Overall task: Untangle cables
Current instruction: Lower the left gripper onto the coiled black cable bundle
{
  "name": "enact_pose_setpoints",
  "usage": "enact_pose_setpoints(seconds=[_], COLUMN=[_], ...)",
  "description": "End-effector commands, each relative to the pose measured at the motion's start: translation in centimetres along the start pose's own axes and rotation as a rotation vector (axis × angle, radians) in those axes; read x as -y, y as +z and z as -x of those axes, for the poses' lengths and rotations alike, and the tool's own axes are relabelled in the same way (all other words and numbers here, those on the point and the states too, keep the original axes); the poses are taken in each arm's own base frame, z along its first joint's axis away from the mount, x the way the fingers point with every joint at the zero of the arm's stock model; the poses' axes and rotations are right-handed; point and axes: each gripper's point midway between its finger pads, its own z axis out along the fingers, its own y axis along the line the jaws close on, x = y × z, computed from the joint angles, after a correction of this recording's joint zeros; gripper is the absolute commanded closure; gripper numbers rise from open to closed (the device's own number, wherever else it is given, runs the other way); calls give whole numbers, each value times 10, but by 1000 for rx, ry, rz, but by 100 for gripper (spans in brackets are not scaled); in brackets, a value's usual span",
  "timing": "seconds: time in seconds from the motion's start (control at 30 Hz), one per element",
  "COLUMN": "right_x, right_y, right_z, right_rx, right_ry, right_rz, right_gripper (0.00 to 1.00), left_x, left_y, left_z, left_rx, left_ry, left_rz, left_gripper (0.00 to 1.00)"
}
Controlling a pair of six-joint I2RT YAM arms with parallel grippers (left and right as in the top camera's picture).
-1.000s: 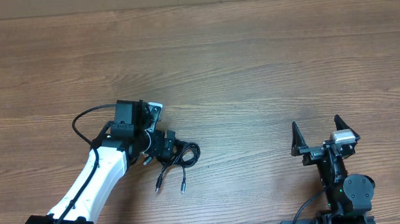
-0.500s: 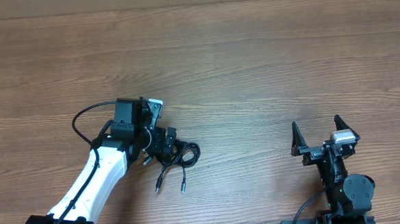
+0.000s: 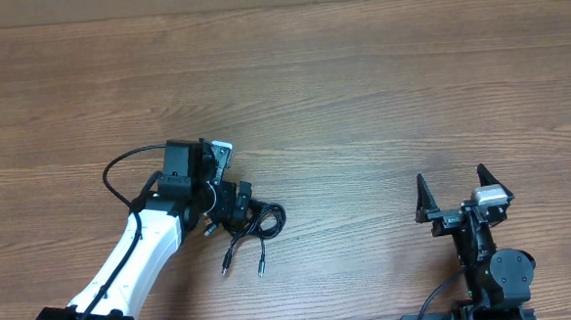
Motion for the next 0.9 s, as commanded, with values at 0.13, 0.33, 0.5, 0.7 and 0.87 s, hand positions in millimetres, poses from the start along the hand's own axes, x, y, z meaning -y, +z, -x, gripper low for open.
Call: enact_pose_setpoints(seconds=[0.13,0.33,0.5,0.7,0.87], right_x=[1,1,1,1,1], right_y=[0,0,0,0,0], right_z=[-3,-3,-3,-3,-3], right_rx=[0,0,0,0,0], right_ry=[-1,-1,-1,-1,-1], right_rz=[-5,-5,-5,-5,-5], right_gripper=[0,0,0,0,0], left_x=[5,5,5,23,32], left_y=[-2,-2,-2,-5,-27], left_z=[13,13,11,13,29], left_rx=[31,31,23,15,-32], left_ry=[-140,-140,-141,-141,-117], left_rz=[-17,-18,-18,-123,-98], left_gripper=[0,0,0,0,3])
